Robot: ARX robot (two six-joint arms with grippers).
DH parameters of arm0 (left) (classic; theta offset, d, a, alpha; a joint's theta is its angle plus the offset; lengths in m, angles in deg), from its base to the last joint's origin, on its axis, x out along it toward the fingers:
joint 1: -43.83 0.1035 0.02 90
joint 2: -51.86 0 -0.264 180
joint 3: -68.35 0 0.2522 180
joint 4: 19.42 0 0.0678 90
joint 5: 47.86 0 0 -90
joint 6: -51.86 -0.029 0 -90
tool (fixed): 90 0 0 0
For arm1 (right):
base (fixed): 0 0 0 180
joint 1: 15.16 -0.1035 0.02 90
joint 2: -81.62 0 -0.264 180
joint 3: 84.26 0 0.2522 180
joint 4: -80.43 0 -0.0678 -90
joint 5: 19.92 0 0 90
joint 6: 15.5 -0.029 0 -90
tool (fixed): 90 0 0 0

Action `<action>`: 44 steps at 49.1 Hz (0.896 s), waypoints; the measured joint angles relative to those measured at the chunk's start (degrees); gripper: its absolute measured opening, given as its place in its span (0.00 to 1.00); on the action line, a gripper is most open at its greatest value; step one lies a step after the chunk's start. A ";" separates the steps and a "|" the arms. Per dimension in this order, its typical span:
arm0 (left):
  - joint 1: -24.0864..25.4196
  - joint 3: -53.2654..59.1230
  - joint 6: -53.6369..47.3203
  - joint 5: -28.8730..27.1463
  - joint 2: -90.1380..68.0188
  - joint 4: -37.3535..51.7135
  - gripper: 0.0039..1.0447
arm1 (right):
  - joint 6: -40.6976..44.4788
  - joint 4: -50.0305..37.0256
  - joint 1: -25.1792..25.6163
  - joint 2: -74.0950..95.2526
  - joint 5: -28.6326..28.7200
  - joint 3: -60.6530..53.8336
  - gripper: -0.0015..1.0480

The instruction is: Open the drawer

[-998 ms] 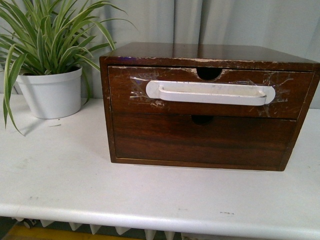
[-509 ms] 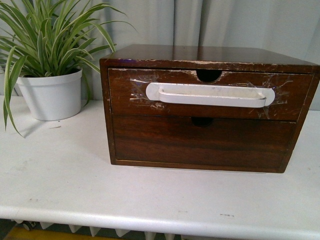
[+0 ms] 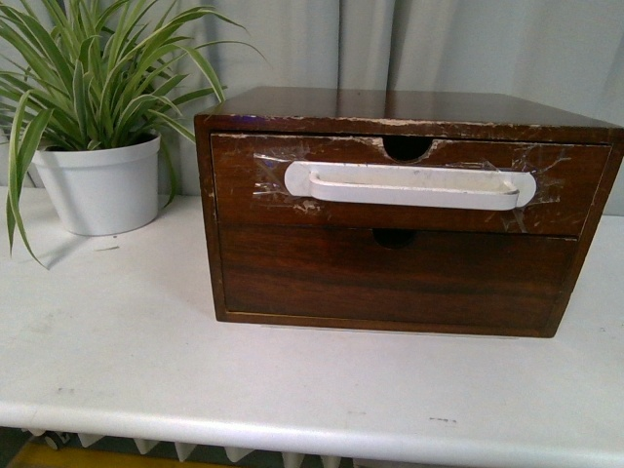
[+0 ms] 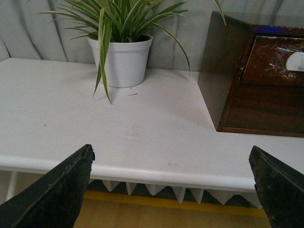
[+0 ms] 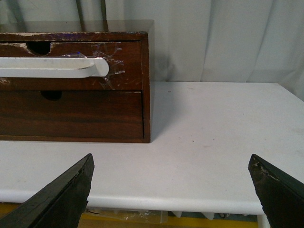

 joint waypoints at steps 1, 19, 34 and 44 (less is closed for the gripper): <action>0.00 0.00 0.00 0.00 0.00 0.00 0.94 | 0.00 0.00 0.00 0.00 0.00 0.00 0.91; -10.27 -14.75 -9.14 -7.23 -27.96 3.54 0.94 | 19.56 11.56 6.60 31.02 27.15 19.63 0.91; -14.80 -33.42 -32.26 9.75 -51.06 -1.09 0.94 | 36.74 17.27 2.84 47.19 27.82 35.21 0.91; -17.38 -48.00 -42.23 18.47 -65.46 -9.49 0.94 | 44.52 22.88 0.24 54.47 27.39 44.74 0.91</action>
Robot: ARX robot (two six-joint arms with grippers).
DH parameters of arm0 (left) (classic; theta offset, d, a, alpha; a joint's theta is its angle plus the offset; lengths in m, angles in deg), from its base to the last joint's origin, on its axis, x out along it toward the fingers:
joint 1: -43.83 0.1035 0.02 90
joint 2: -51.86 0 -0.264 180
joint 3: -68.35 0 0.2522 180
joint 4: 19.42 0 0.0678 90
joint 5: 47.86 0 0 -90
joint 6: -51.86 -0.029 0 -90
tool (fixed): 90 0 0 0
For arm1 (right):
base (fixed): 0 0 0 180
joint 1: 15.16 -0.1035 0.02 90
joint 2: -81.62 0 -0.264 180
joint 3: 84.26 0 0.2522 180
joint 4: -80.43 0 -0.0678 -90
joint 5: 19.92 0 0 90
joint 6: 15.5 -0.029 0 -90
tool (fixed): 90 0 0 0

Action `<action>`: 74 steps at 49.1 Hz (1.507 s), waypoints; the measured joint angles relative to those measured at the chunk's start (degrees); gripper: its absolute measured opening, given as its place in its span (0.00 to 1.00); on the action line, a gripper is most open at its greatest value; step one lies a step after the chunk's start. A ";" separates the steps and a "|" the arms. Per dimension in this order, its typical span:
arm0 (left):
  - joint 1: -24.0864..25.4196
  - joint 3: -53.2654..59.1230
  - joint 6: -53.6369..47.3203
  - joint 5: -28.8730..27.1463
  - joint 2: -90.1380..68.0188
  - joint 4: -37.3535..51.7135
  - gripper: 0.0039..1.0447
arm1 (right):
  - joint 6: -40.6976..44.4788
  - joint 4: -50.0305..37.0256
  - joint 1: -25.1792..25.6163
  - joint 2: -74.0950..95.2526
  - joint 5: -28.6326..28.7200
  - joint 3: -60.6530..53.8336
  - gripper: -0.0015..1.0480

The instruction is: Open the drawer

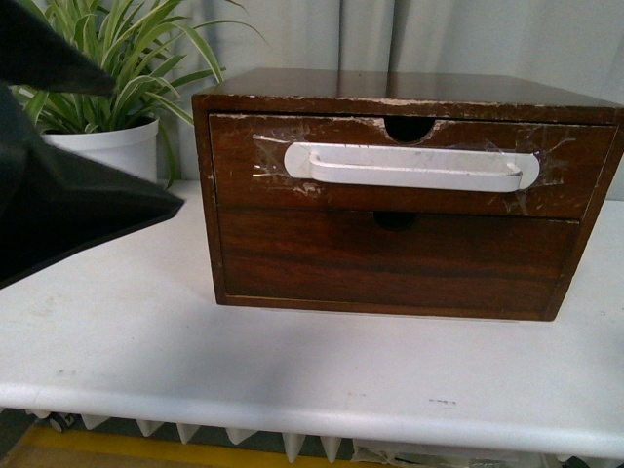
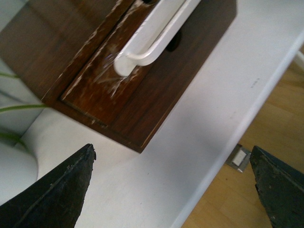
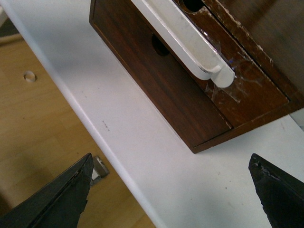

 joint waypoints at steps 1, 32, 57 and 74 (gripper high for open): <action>-0.31 -1.44 -0.81 0.96 -1.14 -1.18 0.94 | 0.79 0.61 -0.20 0.76 -0.07 0.87 0.91; -7.91 -29.35 -14.91 2.47 -27.98 -18.84 0.94 | 13.60 4.76 -6.14 17.05 -4.39 10.97 0.91; -7.80 -41.53 -18.56 -0.31 -37.73 -24.90 0.94 | 11.96 1.90 -10.51 27.21 -7.34 19.21 0.91; -8.63 -43.21 -19.65 -0.74 -40.70 -26.12 0.94 | 10.10 -0.52 -11.30 28.83 -7.41 19.69 0.91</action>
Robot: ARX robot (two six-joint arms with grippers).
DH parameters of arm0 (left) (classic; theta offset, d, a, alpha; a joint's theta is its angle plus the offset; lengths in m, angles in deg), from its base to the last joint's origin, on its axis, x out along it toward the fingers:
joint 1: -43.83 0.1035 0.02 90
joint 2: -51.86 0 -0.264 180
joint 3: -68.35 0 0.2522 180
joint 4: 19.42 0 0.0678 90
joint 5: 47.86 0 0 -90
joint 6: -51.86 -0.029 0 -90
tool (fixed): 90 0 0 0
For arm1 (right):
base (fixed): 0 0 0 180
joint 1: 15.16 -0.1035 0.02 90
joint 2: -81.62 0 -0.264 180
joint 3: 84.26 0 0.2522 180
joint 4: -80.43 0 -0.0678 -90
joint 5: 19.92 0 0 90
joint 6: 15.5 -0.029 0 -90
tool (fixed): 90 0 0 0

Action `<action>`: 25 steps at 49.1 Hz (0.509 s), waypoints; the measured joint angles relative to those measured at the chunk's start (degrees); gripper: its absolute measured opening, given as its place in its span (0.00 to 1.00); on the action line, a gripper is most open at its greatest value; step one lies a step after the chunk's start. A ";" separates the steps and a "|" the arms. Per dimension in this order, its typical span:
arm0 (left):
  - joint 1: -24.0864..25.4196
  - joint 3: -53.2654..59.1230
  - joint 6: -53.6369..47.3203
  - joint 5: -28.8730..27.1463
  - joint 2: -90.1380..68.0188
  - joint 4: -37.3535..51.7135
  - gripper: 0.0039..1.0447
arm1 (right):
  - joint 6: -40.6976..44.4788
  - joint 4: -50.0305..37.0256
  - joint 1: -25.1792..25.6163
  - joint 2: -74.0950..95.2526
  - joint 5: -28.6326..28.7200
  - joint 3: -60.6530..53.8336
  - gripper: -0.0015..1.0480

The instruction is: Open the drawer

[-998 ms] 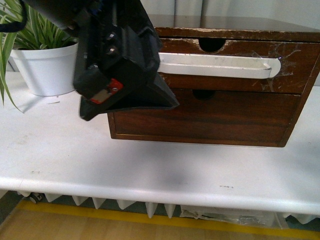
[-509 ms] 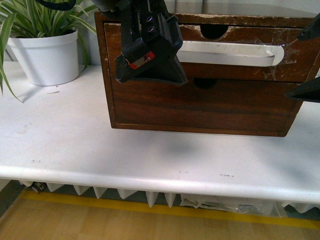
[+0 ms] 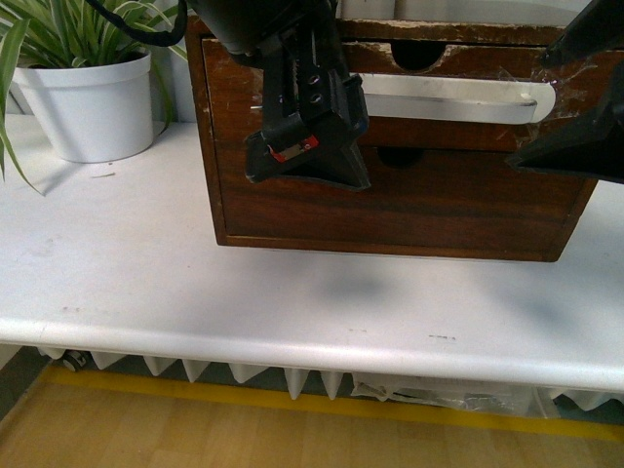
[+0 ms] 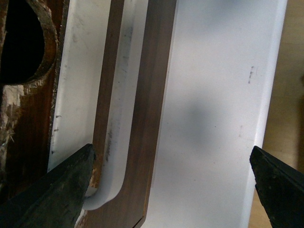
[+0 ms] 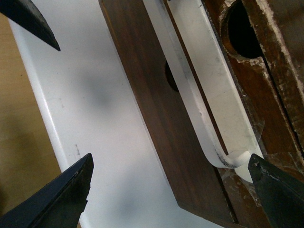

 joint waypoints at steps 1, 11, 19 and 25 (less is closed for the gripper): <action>-0.07 -0.15 0.02 -0.15 -0.20 0.17 0.94 | -0.11 -0.20 0.00 0.15 0.00 0.04 0.91; -0.42 -0.85 -0.13 0.13 -1.16 -0.57 0.94 | -0.85 -0.79 -0.57 2.38 0.00 0.94 0.91; -0.50 -1.38 -0.63 0.57 -1.16 -2.08 0.94 | -0.96 -1.62 -1.29 5.16 -0.17 2.91 0.91; -0.46 -1.44 -0.79 0.61 -1.16 -2.23 0.94 | -1.44 -1.99 -1.40 6.97 -0.46 3.91 0.91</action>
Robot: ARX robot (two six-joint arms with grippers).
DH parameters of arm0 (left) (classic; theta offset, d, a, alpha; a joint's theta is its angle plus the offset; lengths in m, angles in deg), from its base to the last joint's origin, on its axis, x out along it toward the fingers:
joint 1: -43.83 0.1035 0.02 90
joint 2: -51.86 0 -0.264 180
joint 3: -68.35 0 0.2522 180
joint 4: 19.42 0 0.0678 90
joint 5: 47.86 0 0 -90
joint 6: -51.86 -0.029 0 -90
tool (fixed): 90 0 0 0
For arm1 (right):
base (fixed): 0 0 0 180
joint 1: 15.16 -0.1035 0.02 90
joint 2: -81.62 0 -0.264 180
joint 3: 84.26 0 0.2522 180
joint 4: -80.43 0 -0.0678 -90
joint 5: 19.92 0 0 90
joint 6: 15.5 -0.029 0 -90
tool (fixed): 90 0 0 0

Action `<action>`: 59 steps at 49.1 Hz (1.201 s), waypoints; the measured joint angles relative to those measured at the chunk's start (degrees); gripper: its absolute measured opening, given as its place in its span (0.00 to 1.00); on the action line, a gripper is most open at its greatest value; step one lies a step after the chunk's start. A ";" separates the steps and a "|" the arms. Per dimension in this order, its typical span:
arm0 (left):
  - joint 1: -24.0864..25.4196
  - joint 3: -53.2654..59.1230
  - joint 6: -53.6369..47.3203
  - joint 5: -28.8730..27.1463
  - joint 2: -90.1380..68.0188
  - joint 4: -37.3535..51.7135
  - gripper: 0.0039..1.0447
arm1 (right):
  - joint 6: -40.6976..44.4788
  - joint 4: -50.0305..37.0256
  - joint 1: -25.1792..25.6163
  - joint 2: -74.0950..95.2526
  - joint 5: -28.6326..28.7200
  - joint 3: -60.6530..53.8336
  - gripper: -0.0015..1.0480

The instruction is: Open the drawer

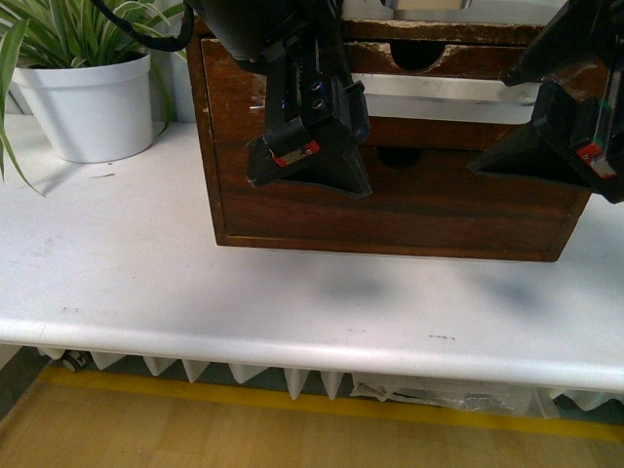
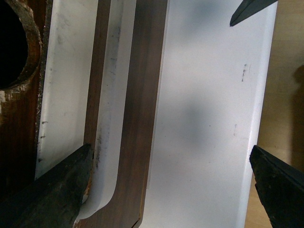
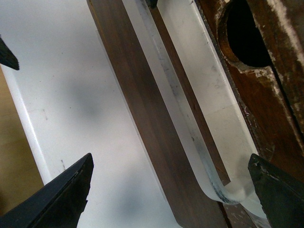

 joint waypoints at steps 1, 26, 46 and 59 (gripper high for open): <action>0.00 0.00 0.00 0.00 0.00 0.00 0.94 | -0.07 -0.07 -0.04 0.33 -0.04 0.07 0.91; 0.20 0.00 -0.39 -0.31 0.00 0.28 0.94 | -0.59 -0.92 0.31 2.91 1.49 0.24 0.91; 0.17 0.15 -3.52 -0.11 0.37 -3.06 0.94 | 3.21 5.70 -0.31 3.06 2.12 1.55 0.91; 0.07 0.31 -7.58 -0.02 2.21 -10.78 0.95 | 9.07 12.35 -0.98 1.44 4.00 1.33 0.91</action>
